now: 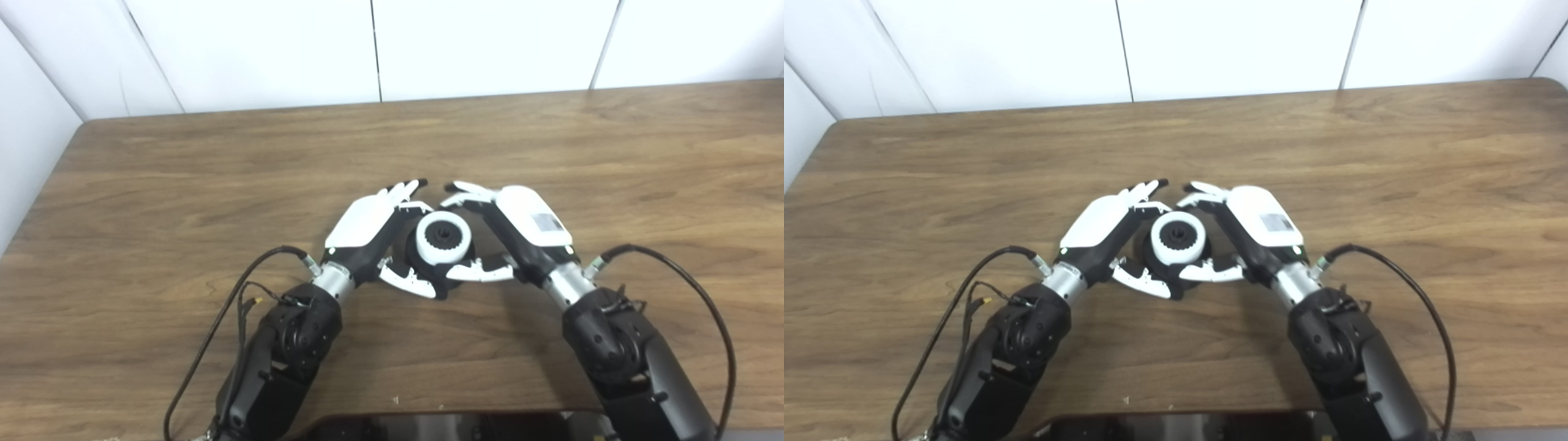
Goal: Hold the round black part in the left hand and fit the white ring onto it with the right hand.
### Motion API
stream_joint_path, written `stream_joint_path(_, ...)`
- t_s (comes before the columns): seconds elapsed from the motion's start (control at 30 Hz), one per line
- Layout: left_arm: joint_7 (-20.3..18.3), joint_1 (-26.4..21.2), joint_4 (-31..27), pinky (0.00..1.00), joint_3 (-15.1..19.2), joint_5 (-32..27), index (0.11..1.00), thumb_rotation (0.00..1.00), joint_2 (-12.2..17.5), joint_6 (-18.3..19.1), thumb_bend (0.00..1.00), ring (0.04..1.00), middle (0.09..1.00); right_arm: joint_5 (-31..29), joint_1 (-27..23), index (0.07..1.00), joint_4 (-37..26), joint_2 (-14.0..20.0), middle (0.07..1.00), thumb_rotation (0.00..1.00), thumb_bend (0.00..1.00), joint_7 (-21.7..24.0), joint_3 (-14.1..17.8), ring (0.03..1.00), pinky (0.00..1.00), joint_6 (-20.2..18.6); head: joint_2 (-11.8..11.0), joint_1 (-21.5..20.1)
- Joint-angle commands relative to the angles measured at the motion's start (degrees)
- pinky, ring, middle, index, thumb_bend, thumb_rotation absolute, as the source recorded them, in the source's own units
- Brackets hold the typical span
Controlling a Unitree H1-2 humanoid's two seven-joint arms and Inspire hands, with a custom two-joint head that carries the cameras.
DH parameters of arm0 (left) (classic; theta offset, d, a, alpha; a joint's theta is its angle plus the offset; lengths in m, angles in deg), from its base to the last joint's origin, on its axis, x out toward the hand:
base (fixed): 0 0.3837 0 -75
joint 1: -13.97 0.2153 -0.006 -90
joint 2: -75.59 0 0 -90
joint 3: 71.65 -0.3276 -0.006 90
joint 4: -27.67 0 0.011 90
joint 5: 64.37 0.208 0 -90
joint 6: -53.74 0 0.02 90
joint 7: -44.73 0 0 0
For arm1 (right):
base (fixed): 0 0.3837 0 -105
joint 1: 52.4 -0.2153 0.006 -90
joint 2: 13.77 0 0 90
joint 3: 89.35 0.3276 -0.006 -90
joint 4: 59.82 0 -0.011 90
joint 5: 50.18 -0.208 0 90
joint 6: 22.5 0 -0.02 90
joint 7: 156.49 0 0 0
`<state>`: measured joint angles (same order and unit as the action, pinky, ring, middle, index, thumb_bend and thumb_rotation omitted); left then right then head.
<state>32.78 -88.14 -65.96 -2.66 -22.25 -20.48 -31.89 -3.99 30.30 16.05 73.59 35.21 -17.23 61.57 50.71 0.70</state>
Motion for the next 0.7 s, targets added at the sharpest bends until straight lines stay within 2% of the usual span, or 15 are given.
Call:
stream_joint_path(0.0, 1.51, -2.09, -2.40, 1.00, 1.49, -0.18, 0.597, 0.30, 0.82, -0.47, 0.91, 1.000, 1.000, 2.71, -0.77, 0.733, -0.12, 1.84, 0.896, 0.39, 0.71, 2.63, 0.62, 0.845, 0.81, -3.25, 0.10, 0.08)
stream_joint_path(0.1, 1.55, -2.22, -2.38, 1.00, 1.56, -0.08, 0.598, 0.31, 0.97, -0.62, 0.90, 1.000, 1.000, 3.76, -1.19, 0.764, -0.65, 2.44, 0.917, 0.41, 0.74, 5.46, 0.21, 0.870, 0.82, -5.07, 0.09, -0.04)
stream_joint_path(0.23, 1.44, -2.35, -2.37, 1.00, 1.70, -0.41, 0.596, 0.31, 1.05, -0.57, 0.91, 1.000, 1.000, 4.15, -1.77, 0.832, -1.52, 3.25, 0.953, 0.40, 0.84, 9.00, -0.07, 0.910, 0.83, -7.38, 0.14, 0.03)
stream_joint_path(0.3, 1.36, -2.43, -2.39, 1.00, 1.72, -0.43, 0.596, 0.31, 1.12, -0.56, 0.91, 1.000, 1.000, 3.99, -1.89, 0.844, -1.75, 3.49, 0.955, 0.44, 0.85, 9.38, -0.08, 0.909, 0.83, -7.71, 0.13, 0.04)
stream_joint_path(0.37, 1.29, -2.46, -2.40, 1.00, 1.73, -0.42, 0.596, 0.31, 1.16, -0.50, 0.91, 1.000, 1.000, 3.74, -1.89, 0.857, -1.95, 3.49, 0.953, 0.52, 0.85, 9.46, 0.01, 0.905, 0.82, -7.87, 0.15, -0.01)
stream_joint_path(0.47, 1.37, -2.48, -2.27, 1.00, 1.81, -0.63, 0.595, 0.30, 1.12, -0.67, 0.91, 1.000, 1.000, 2.98, -1.81, 0.874, -2.54, 3.47, 0.953, 0.56, 0.88, 9.34, 0.12, 0.904, 0.83, -7.92, -0.09, -0.18)
stream_joint_path(0.67, 1.29, -2.42, -2.23, 1.00, 1.66, -0.10, 0.596, 0.30, 0.98, -0.53, 0.91, 1.000, 1.000, 1.90, -1.90, 0.883, -3.22, 3.53, 0.957, 0.57, 0.91, 8.99, 0.19, 0.904, 0.85, -7.72, -0.56, -0.36)
